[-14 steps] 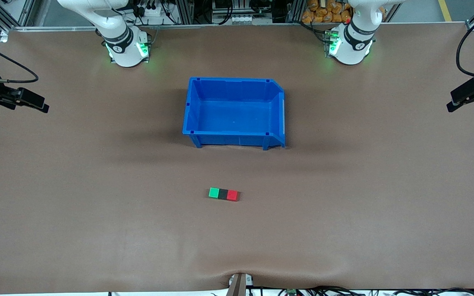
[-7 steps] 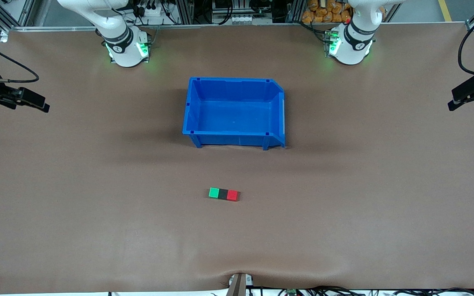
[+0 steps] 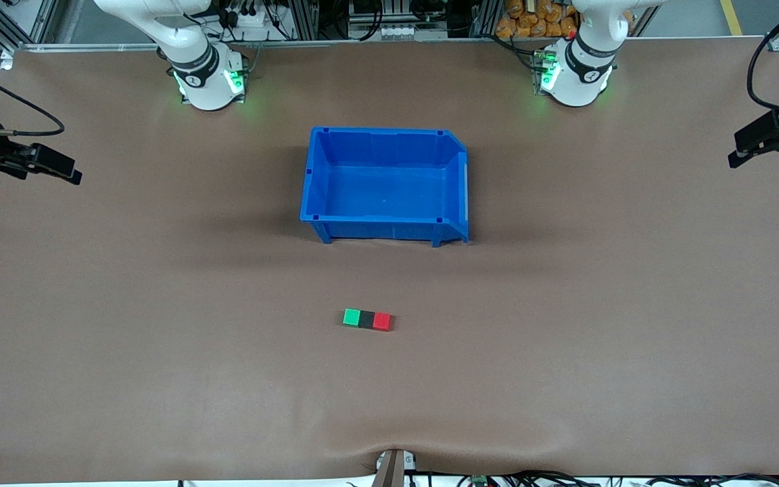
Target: Attach green and red cubes to black cube
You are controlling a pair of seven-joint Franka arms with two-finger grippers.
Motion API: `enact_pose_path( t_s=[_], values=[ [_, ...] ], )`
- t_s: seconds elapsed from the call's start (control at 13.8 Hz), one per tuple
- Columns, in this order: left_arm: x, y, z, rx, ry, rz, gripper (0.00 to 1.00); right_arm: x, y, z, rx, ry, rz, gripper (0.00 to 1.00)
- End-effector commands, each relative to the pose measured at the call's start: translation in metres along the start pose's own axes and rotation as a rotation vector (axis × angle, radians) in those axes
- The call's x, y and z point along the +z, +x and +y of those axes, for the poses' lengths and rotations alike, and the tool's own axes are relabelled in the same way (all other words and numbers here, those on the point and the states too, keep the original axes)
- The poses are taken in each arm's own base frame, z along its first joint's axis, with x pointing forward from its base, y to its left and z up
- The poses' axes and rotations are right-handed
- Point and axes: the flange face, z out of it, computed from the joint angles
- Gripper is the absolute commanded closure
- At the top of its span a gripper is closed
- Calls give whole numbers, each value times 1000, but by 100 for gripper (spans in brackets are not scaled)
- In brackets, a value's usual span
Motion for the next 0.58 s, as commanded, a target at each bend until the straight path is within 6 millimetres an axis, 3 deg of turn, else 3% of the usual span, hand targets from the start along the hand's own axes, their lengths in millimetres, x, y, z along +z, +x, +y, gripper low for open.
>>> enact_pose_path(
  t_s=[0.0,0.15,0.51],
  values=[
    [-8,-16,-1,11,-10,-10,0,-3,-3,1,-3,-13,-3,0],
    [-12,-20,11,24,-10,-13,0,-3,-3,1,-3,-13,-3,0],
    [-8,-17,-2,13,-13,-18,0,-3,-3,1,-5,-13,-3,0]
  ],
)
